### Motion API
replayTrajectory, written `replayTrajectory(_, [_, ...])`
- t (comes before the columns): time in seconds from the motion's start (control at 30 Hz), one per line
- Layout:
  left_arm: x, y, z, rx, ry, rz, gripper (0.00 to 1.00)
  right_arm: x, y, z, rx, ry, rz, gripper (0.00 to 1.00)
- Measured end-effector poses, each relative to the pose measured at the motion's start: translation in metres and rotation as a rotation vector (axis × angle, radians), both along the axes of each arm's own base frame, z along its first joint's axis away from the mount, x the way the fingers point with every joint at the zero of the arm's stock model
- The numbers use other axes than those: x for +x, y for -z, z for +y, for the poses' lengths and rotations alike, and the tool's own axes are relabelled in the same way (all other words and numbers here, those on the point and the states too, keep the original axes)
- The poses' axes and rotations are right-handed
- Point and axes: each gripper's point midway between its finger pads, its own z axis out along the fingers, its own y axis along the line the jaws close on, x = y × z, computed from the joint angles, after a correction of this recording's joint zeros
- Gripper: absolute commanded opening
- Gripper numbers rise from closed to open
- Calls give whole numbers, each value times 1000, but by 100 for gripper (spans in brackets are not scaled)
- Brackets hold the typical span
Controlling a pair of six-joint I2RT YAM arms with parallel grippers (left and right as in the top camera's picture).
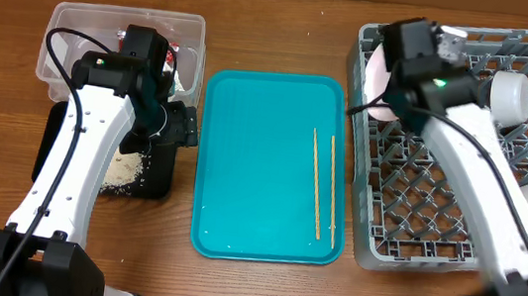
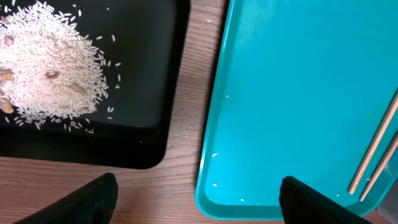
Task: Sort waste into correct bins and load items into the dishwasher
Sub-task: 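Lift the white plate with the right gripper and stand it in the dish rack, then grasp one chopstick on the teal tray with the right gripper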
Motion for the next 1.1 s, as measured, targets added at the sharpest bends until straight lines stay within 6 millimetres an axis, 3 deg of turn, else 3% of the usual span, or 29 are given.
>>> replayTrajectory(0.13, [2, 0, 0, -1, 0, -6, 88, -17, -29, 36, 195, -191, -30, 54])
replayTrajectory(0.23, [3, 0, 0, -1, 0, -14, 89, -37, -22, 70, 332, -369, 67, 57])
replayTrajectory(0.33, [4, 0, 0, -1, 0, -17, 89, -52, 0, 96, 412, -472, 185, 58])
replayTrajectory(0.5, [5, -1, 0, -2, 0, -19, 90, -84, 63, 136, 466, -570, 404, 59])
replayTrajectory(0.7, [5, -1, -1, -2, 0, -22, 90, -109, 126, 164, 472, -572, 561, 59])
replayTrajectory(0.83, [5, -1, 0, -2, 0, -22, 90, -119, 163, 170, 414, -520, 643, 59])
replayTrajectory(1.1, [5, -1, 0, -2, 0, -22, 90, -124, 210, 159, 323, -404, 741, 59])
